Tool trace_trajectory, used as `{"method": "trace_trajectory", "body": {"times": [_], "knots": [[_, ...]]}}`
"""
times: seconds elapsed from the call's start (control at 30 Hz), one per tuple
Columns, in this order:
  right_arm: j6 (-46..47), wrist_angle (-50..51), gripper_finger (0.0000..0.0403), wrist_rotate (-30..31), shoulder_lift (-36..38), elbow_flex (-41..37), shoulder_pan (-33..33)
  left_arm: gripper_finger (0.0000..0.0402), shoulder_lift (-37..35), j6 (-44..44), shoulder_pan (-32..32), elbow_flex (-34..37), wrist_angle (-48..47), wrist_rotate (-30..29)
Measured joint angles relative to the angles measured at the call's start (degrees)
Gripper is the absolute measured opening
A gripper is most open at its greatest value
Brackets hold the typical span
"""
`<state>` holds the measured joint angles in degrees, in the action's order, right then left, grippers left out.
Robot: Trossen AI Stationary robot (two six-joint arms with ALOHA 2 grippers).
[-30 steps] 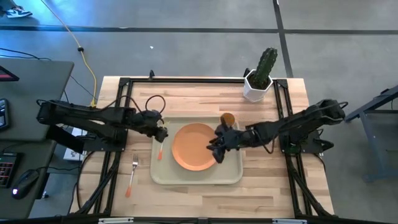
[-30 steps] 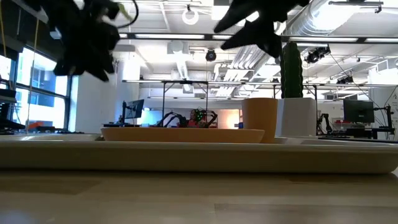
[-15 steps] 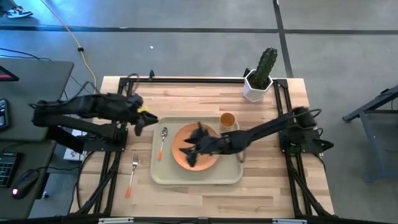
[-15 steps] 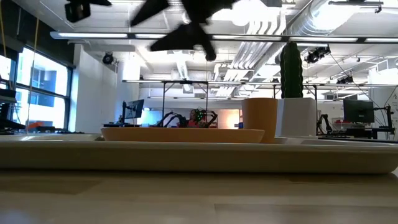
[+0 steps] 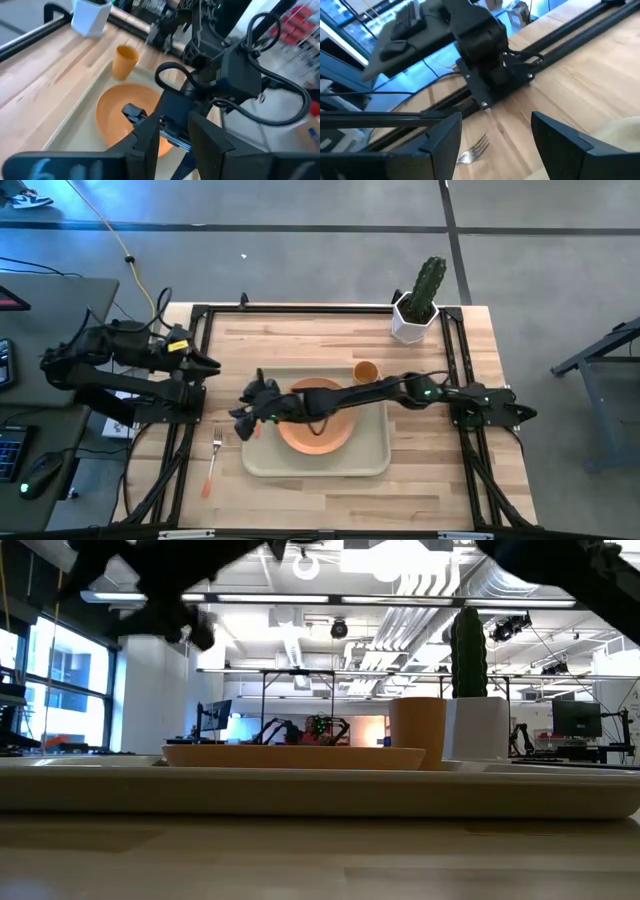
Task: Pick and place plate/cup/fork/spoon on tray
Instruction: Put the orange fork between the orange spoon and the orange plate on the gray tray
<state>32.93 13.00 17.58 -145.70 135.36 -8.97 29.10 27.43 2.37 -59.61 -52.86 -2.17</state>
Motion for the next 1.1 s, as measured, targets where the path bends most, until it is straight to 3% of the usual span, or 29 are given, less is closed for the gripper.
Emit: {"method": "trace_trajectory", "body": {"times": [0.13,0.23,0.47,0.63,0.87,1.1], "knots": [[6.16,-14.38,0.0229,-1.16,-1.22,-7.44,0.52,0.0128,-0.62,-0.37,0.0,0.0,-4.73,0.02],[7.38,-14.25,0.0229,-1.14,-1.37,-8.75,0.77,0.0158,-0.59,-2.49,-0.01,0.0,-8.96,-0.51],[0.4,-13.05,0.0229,-1.49,-1.78,-8.8,1.03,0.0204,0.1,-4.97,-0.04,0.05,-13.78,-2.69],[2.93,-9.92,0.0229,1.15,-1.78,-8.82,0.35,0.0204,0.42,-2.28,-0.02,3.11,-16.42,0.65],[8.29,-7.63,0.0224,2.37,-1.78,-7.15,0.1,0.019,0.51,4.08,-0.02,5.64,-22.49,0.67],[6.53,6.37,0.0206,5.95,-0.65,-0.31,-0.18,0.0176,0.59,7.76,-0.02,8.95,-22.72,2.08]]}}
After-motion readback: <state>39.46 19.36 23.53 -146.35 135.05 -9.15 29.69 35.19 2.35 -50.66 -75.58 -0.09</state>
